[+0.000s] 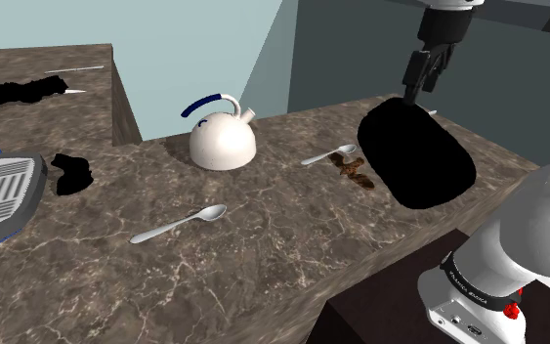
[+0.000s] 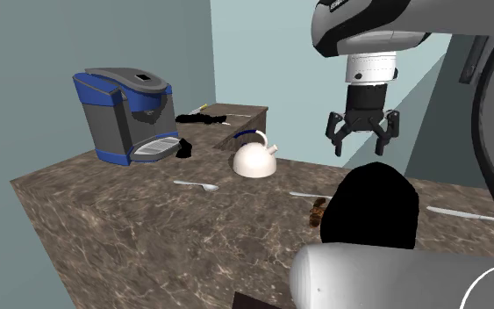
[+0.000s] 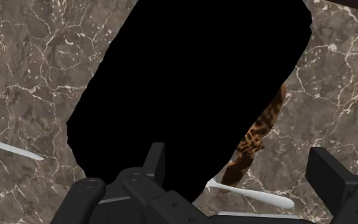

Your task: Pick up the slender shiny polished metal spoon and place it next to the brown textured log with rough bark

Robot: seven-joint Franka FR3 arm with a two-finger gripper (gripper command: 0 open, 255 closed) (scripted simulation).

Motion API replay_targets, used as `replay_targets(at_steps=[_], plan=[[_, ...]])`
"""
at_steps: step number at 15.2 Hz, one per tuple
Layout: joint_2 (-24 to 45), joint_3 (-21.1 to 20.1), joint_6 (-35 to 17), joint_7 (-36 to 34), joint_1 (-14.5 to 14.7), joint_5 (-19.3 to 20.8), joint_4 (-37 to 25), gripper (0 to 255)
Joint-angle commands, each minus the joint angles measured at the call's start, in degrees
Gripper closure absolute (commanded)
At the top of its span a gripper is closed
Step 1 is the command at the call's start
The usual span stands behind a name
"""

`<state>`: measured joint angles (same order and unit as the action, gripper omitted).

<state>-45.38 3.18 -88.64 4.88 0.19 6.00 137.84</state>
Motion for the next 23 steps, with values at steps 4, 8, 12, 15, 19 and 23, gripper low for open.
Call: replay_targets(at_steps=[4,8,12,15,19,23], plan=[[2.47,-3.64,-1.75,-4.51,1.3,-2.6,0.35,0],[6.87,-8.35,-4.33,-10.39,2.94,-5.76,-0.19,0],[12.42,-12.86,-7.02,-16.14,4.35,-8.32,-1.9,0],[17.24,-16.11,-8.99,-20.43,5.21,-9.7,-3.94,0],[24.44,-20.18,-11.41,-26.2,6.16,-10.62,-7.66,0],[32.45,-23.85,-13.39,-32.15,7.04,-10.32,-12.51,0]])
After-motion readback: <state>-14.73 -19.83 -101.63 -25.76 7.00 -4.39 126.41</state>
